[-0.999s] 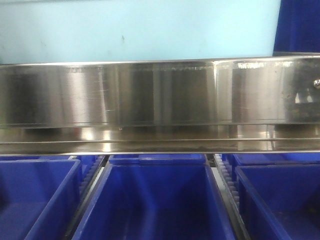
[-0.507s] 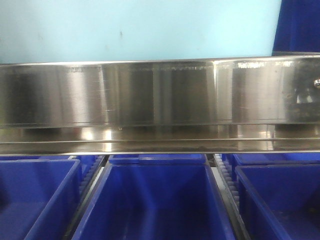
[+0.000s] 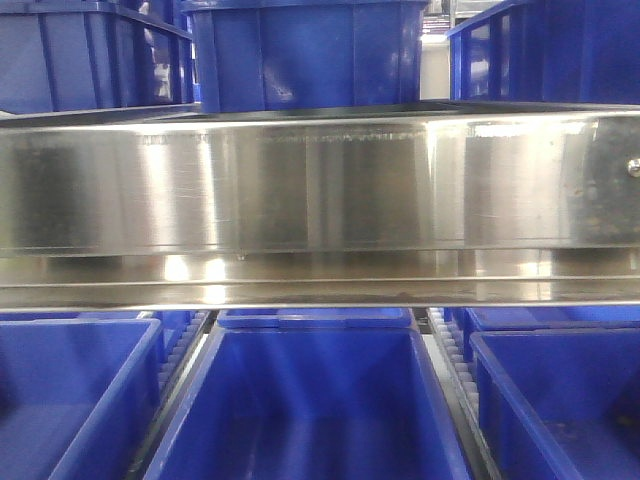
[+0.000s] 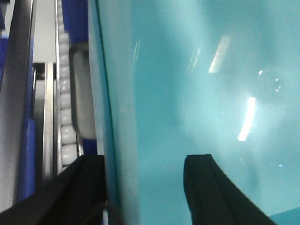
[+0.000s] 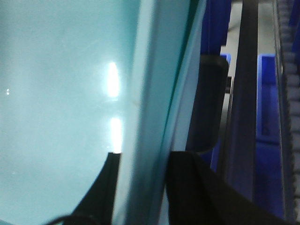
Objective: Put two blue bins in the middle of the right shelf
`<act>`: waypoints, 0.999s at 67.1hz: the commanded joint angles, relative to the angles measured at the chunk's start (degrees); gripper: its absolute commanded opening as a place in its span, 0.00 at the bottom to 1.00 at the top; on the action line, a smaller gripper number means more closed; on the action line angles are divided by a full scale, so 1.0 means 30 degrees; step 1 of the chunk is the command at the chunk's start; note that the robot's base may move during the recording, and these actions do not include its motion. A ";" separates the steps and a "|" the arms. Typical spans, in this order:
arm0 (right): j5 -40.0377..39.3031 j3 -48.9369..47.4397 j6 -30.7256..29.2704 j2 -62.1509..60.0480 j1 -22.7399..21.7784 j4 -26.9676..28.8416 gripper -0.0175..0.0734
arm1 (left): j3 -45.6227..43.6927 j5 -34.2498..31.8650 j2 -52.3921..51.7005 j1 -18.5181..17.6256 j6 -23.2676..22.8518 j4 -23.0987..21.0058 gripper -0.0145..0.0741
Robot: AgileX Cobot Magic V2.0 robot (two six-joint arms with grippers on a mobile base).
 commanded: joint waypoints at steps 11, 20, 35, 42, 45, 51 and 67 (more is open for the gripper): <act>-0.0714 -0.0935 -0.0291 -0.0406 -0.0147 -0.0080 0.02 | -0.0594 -0.0677 -0.0565 -0.0072 0.0783 -0.1058 0.04; -0.0535 -0.0935 -0.0291 -0.0406 -0.0147 -0.0080 0.02 | -0.0594 -0.0677 -0.0565 -0.0072 0.0783 -0.1058 0.04; -0.0533 -0.0935 -0.0291 -0.0406 -0.0147 -0.0080 0.02 | -0.0594 -0.0973 -0.0565 -0.0072 0.0783 -0.1058 0.04; -0.0533 -0.0935 -0.0291 -0.0406 -0.0147 -0.0080 0.02 | -0.0594 -0.1014 -0.0565 -0.0072 0.0783 -0.1058 0.04; -0.0533 -0.0935 -0.0291 -0.0406 -0.0147 -0.0080 0.02 | -0.0594 -0.1014 -0.0565 -0.0072 0.0783 -0.1058 0.04; -0.0533 -0.0935 -0.0291 -0.0406 -0.0147 -0.0080 0.02 | -0.0594 -0.1014 -0.0565 -0.0072 0.0783 -0.1058 0.04; -0.0533 -0.0935 -0.0291 -0.0406 -0.0147 -0.0047 0.02 | -0.0594 -0.1014 -0.0565 -0.0072 0.0783 -0.1058 0.04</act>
